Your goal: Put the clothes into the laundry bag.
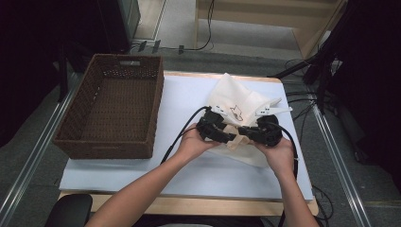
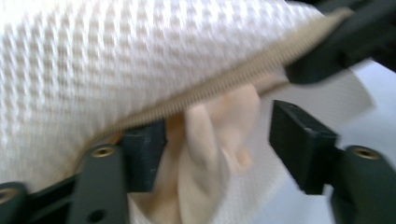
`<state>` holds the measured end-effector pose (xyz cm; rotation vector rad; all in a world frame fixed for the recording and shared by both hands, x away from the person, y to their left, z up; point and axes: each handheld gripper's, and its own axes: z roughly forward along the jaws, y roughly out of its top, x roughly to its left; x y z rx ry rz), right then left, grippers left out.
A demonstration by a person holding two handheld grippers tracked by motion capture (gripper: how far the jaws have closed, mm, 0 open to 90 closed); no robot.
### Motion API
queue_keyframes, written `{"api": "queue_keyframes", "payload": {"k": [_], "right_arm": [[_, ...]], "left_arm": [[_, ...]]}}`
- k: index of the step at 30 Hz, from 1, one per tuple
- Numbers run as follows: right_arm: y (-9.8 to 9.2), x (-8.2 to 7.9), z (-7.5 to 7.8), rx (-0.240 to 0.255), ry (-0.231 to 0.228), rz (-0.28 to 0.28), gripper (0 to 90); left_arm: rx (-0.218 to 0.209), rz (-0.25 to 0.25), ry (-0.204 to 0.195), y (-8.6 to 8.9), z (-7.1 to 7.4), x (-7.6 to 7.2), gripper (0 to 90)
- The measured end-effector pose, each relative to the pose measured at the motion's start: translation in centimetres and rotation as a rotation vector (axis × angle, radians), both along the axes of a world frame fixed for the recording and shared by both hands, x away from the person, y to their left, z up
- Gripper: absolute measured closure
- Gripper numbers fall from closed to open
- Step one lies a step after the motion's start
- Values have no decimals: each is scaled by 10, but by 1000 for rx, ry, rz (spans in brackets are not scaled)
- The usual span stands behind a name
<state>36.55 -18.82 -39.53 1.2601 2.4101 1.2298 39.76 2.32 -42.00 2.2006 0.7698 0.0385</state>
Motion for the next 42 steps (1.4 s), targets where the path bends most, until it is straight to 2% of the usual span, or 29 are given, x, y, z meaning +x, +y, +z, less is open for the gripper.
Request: {"api": "queue_keyframes", "payload": {"k": [2, 6, 9, 12, 14, 16, 21, 23, 24, 25, 28, 32, 34, 38, 42], "right_arm": [[0, 0, 0, 1, 1, 1, 892], [0, 0, 0, 0, 1, 1, 892], [0, 0, 1, 1, 0, 1, 892], [0, 0, 1, 0, 1, -1, 891], [0, 0, 1, 1, 0, -3, 892], [0, 0, 1, -2, 0, -3, 892], [1, 0, 1, -1, 3, -6, 891], [1, 0, 1, -1, 3, -7, 892], [2, 0, 1, 0, 6, -8, 892], [1, 1, 0, 1, 5, -6, 892], [1, 1, 0, 4, 6, -1, 892], [1, 0, -1, 3, 12, -4, 892], [1, 0, -1, 5, 14, -4, 892], [1, 0, -2, -1, 19, 8, 894], [2, -1, -1, 2, 19, 17, 896]], "left_arm": [[-1, 9, -20, 8, 4, -5, 342], [-16, 19, -3, 22, 9, -11, 320], [-6, 22, -8, 28, 11, -16, 336], [-18, 9, -29, 36, 10, -30, 431], [-20, -5, -26, 38, 9, -35, 489], [-50, -10, -29, 39, 7, -39, 583], [-25, -7, -32, 24, -9, -35, 824], [2, -12, -43, 15, -17, -30, 877], [15, -14, -38, 10, -21, -28, 888], [10, -13, -39, 5, -25, -26, 899], [44, -10, -71, -7, -35, -20, 900], [57, 6, -103, -18, -43, -12, 900], [62, 20, -126, -22, -46, -12, 900], [47, 59, -121, -26, -47, -7, 900], [60, 73, -137, -28, -46, -2, 900]]}}
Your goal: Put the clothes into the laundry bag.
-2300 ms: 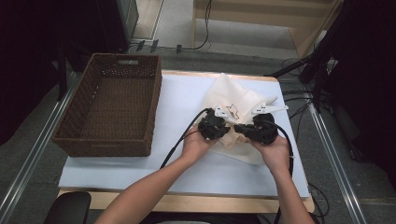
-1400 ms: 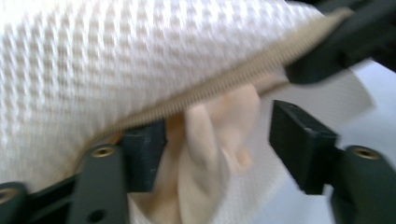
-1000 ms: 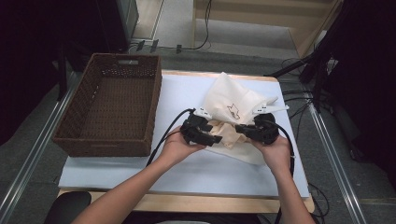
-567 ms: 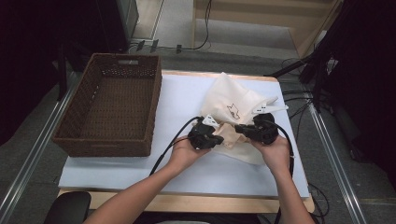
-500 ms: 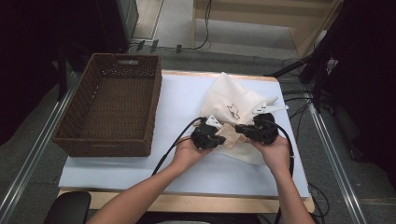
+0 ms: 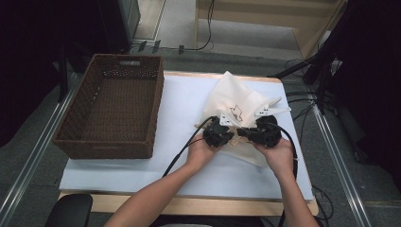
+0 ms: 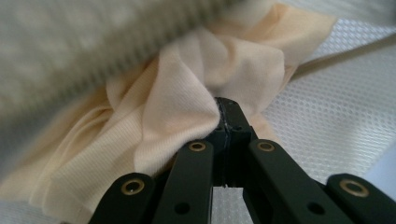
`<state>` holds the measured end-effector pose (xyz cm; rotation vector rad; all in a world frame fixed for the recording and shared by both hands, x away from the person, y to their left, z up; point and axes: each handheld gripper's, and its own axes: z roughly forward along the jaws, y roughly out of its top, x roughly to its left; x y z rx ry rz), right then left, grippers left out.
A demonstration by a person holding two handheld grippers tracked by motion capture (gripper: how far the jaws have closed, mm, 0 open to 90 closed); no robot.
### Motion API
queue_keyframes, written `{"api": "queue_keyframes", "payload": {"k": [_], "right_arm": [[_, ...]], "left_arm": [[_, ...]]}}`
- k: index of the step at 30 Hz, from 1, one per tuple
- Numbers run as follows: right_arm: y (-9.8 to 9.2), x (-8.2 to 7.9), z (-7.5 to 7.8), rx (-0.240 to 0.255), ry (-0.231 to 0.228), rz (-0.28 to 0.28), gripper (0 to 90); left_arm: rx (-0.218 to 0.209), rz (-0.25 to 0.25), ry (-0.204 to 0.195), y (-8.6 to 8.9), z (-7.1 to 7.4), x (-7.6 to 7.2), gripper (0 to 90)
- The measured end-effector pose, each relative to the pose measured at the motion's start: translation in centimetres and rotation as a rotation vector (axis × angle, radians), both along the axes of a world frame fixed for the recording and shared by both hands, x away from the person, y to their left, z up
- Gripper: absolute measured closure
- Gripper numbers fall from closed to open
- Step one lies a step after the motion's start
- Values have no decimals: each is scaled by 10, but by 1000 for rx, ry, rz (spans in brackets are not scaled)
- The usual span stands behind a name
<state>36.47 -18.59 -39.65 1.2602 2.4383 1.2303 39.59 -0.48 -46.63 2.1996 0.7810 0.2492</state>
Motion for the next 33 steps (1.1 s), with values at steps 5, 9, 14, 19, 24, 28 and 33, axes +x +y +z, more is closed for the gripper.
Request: {"api": "queue_keyframes", "payload": {"k": [5, 9, 14, 19, 24, 28, 33], "right_arm": [[2, -1, 1, 1, 5, 13, 897], [1, -1, 2, 4, 3, 14, 897], [-1, -1, 2, 6, 4, 8, 897], [-2, -1, 1, 8, 7, -2, 897], [-2, 0, 0, 10, 11, -2, 897], [-4, 2, -1, 14, 6, -28, 897], [-5, 3, -3, 7, 2, -33, 895]], "left_arm": [[-6, 20, -3, -3, 5, 6, 900], [-4, 32, -12, -2, 9, 12, 900], [1, 55, -39, -4, 11, 17, 900], [-18, 69, -37, -5, 12, 23, 900], [-33, 59, -28, -7, 5, 31, 900], [-71, 28, 20, -1, 8, 32, 900], [-70, -15, 27, 8, 21, 17, 851]]}}
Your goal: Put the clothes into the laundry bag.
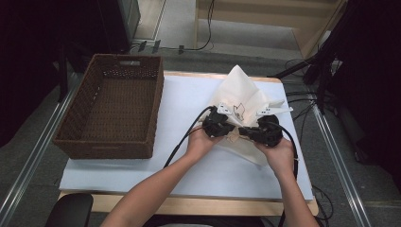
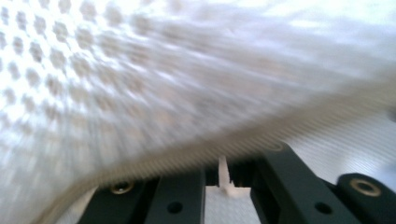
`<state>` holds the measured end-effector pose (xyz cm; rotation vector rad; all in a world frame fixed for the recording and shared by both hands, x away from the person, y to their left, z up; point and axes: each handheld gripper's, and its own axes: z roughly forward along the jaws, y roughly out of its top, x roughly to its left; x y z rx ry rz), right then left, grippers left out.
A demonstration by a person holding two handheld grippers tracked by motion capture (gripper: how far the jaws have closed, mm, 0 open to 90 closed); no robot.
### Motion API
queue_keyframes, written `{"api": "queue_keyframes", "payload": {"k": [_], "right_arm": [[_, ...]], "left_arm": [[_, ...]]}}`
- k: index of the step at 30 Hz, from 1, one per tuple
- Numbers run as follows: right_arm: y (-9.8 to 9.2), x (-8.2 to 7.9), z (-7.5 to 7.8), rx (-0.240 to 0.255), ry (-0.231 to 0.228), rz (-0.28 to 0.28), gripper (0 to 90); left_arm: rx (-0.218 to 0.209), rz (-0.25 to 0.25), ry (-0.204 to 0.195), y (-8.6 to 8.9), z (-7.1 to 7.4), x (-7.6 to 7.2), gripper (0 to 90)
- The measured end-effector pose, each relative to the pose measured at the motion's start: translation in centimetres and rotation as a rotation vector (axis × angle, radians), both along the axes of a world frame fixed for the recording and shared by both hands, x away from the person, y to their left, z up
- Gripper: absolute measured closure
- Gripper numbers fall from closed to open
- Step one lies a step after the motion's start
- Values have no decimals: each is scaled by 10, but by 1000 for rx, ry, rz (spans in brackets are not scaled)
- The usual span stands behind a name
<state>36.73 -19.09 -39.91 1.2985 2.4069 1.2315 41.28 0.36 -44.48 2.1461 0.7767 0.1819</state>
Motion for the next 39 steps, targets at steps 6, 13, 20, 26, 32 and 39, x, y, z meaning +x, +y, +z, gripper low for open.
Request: {"api": "queue_keyframes", "payload": {"k": [6, 13, 20, 26, 32, 39], "right_arm": [[-1, 1, 1, 5, 0, -2, 894], [0, 1, 1, 6, 2, -8, 894], [0, 0, 1, 9, 0, -8, 894], [1, 0, 1, 8, -1, -8, 894], [0, 0, 1, 23, 2, -3, 895], [-1, -1, 5, 38, -7, -3, 896]], "left_arm": [[-5, -22, 29, 8, -4, -17, 622], [39, -26, 15, 0, -23, -17, 435], [76, 27, -12, -7, -30, -15, 653], [90, 54, -4, -7, -22, -10, 804], [6, 94, -76, -2, 2, -6, 816], [-24, 127, -115, -12, 2, 6, 816]]}}
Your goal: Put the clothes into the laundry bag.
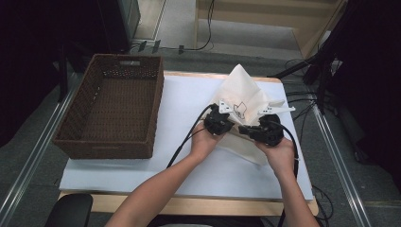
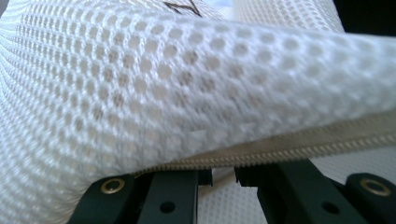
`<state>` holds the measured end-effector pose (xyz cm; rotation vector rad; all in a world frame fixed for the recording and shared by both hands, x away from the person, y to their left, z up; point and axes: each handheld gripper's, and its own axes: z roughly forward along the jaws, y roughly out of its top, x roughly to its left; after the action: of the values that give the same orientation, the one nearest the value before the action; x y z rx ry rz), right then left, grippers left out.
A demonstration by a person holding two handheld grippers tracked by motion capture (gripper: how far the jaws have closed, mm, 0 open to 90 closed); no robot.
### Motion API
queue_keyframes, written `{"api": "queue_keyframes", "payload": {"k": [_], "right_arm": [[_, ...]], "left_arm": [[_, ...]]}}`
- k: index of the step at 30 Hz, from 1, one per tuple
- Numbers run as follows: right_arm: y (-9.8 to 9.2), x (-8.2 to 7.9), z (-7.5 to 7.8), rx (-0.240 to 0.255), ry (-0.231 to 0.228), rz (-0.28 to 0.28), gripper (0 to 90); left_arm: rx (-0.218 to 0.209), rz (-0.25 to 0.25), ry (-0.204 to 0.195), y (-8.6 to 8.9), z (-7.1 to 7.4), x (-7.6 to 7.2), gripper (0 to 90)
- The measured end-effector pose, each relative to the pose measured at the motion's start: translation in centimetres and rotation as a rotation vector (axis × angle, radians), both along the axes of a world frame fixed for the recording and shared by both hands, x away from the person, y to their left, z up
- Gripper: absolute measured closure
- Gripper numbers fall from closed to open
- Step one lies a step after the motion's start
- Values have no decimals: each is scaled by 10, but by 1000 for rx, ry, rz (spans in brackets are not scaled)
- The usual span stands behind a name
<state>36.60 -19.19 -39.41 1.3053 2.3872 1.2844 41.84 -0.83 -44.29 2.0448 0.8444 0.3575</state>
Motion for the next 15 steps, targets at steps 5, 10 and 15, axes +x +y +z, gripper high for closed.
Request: {"api": "queue_keyframes", "payload": {"k": [5, 10, 15], "right_arm": [[0, 1, -2, -6, 13, 1, 897], [-1, 4, -6, 4, 27, -5, 897], [-2, 6, -7, 11, 31, -15, 896]], "left_arm": [[29, -4, 7, -7, -13, 9, 813], [-7, -14, 64, -5, -22, 16, 805], [29, -40, 85, -4, -21, 15, 776]]}}
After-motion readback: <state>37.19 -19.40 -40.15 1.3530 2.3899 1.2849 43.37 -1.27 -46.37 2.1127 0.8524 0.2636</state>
